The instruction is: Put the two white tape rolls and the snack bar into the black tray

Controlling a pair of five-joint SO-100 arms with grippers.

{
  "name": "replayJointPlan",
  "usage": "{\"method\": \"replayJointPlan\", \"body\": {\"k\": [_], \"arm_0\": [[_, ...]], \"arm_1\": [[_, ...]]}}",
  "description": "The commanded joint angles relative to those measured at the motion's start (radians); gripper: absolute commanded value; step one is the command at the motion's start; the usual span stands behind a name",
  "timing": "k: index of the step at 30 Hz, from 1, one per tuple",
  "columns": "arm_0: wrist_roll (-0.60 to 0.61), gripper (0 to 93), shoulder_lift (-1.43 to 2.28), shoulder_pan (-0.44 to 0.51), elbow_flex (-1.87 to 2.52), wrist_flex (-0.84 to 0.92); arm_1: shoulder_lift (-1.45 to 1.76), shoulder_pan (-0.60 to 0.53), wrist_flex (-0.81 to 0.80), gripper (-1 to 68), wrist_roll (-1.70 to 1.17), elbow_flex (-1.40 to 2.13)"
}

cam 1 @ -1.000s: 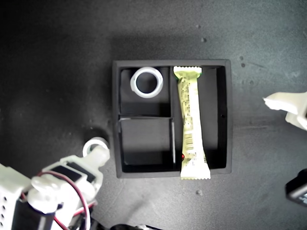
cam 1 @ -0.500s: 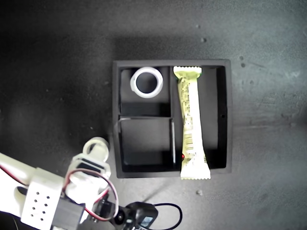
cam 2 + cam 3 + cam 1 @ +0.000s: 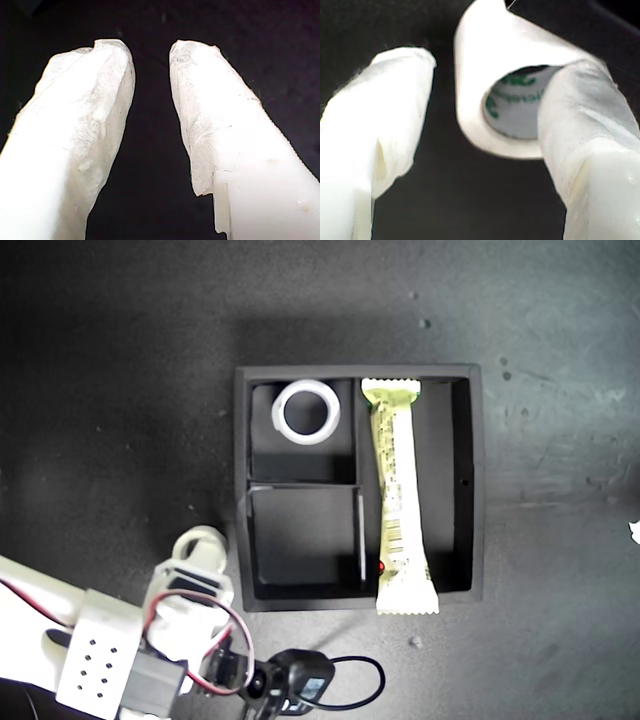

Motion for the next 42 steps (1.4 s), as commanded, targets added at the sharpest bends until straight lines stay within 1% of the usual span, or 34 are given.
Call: {"method": "replayJointPlan", "body": {"k": [1, 6, 9, 14, 19, 24, 32, 42], "arm_0": [[-0.009, 15.3, 0.055, 0.017, -0.031, 0.031], [-0.012, 15.1, 0.054, 0.028, -0.069, 0.051], [0.006, 15.4, 0.049, 0.034, -0.106, 0.054], [0.025, 15.5, 0.021, 0.038, -0.187, 0.117], [0.002, 15.5, -0.028, 0.038, -0.239, 0.187], [-0.029, 15.5, -0.051, 0.04, -0.245, 0.215], [-0.028, 15.5, -0.091, 0.044, -0.275, 0.216], [-0.054, 15.5, -0.129, 0.055, -0.272, 0.216]], "arm_1": [[0.031, -0.018, -0.035, 4.1, -0.058, 0.014], [0.025, -0.026, -0.04, 3.0, -0.061, 0.025], [0.023, -0.028, -0.038, 2.7, -0.061, 0.034], [0.021, -0.034, -0.043, 2.6, -0.06, 0.048], [0.021, -0.044, -0.048, 2.6, -0.064, 0.037], [0.021, -0.044, -0.049, 2.6, -0.067, 0.037], [0.021, -0.044, -0.049, 2.6, -0.069, 0.028], [0.021, -0.054, -0.051, 2.6, -0.077, 0.017]]}}
